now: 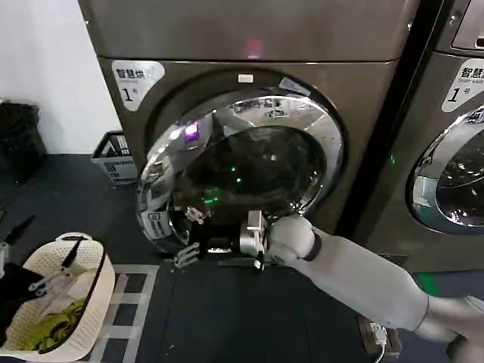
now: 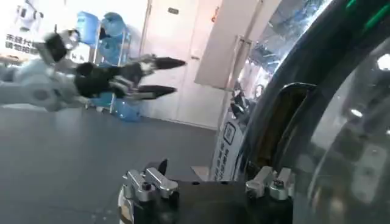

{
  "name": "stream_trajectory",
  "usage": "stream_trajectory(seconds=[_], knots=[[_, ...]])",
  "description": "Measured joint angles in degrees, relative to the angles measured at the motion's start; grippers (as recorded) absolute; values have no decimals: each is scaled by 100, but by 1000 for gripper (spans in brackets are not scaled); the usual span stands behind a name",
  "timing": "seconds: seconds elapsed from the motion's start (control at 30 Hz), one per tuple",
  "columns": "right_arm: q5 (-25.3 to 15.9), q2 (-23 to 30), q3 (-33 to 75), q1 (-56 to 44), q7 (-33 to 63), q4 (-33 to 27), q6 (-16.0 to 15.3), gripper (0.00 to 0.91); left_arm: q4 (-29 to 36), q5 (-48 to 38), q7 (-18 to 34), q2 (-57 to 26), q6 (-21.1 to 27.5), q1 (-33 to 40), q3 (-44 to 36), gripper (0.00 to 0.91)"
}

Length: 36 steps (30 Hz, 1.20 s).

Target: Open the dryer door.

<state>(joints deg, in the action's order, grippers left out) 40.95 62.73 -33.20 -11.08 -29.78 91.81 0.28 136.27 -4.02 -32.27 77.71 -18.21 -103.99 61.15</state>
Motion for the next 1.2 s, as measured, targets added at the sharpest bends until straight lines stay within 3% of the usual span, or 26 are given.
stream_trajectory(seconds=[0.37, 0.53, 0.77, 1.2], knots=[[81, -311, -59, -125, 1, 458, -10, 907, -489, -669, -189, -252, -21, 405, 1183, 907], [109, -483, -59, -216, 4, 736, -26, 907, -654, -944, 23, -402, 39, 578, 1357, 907], [118, -733, -61, -336, 1, 1162, -38, 907, -821, -1116, 400, -782, 325, 905, 917, 907], [75, -1371, 202, -787, -243, 1988, -42, 907, -1014, -998, 628, -1368, 924, 1623, -312, 907]])
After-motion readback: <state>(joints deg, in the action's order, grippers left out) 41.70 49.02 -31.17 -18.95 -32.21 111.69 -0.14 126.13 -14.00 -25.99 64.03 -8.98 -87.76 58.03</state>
